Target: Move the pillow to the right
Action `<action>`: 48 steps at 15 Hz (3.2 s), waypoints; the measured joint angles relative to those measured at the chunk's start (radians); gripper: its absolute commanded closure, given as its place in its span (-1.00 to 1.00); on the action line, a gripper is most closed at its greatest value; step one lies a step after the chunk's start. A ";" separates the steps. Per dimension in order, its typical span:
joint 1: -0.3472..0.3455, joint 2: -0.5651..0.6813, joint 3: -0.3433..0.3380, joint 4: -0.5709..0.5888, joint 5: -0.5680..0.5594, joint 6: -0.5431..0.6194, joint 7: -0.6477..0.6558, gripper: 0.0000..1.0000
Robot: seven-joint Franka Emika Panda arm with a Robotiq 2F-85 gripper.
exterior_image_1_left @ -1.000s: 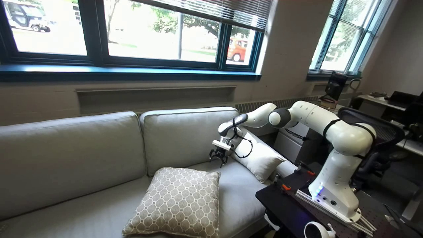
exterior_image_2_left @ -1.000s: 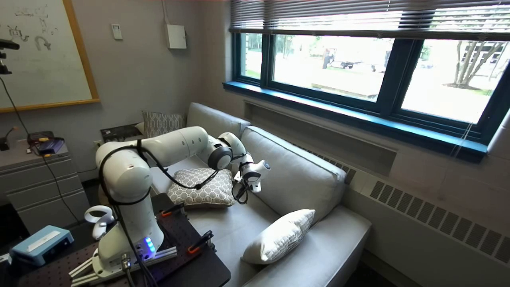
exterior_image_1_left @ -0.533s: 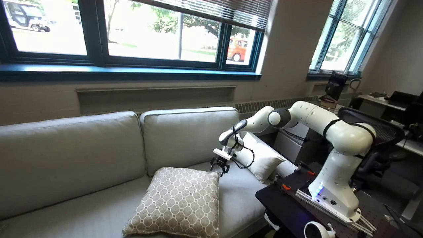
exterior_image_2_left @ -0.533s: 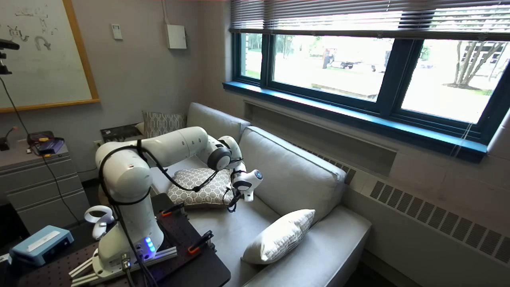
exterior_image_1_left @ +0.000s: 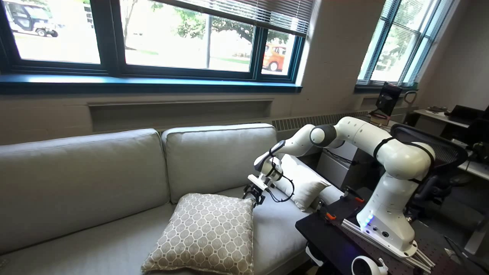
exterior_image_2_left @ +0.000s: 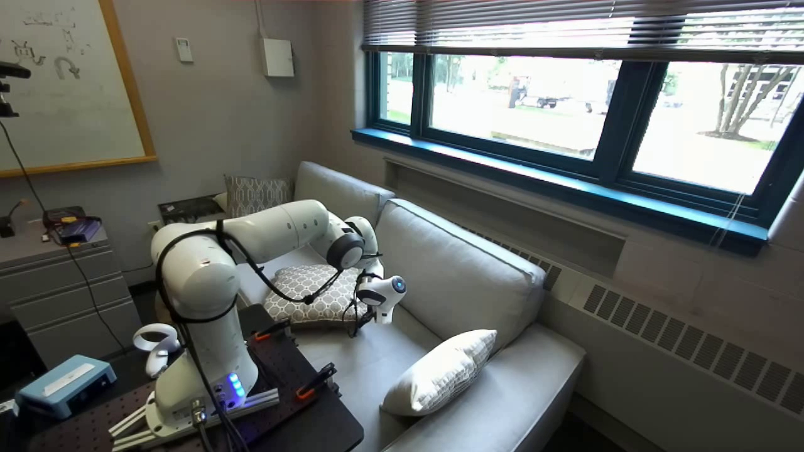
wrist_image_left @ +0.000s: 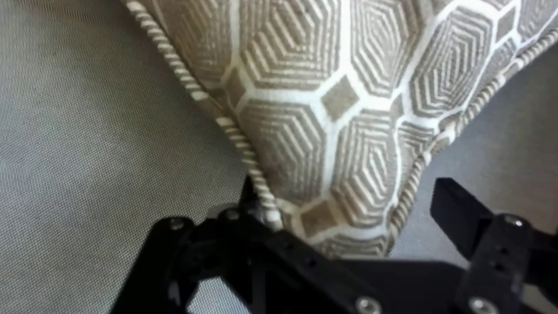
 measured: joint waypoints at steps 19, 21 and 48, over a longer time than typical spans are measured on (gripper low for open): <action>0.087 -0.013 -0.054 0.040 0.167 -0.377 -0.285 0.65; 0.088 -0.013 -0.062 0.060 0.114 -0.456 -0.251 0.94; 0.049 -0.755 -0.193 -0.430 -0.200 -0.603 -0.073 1.00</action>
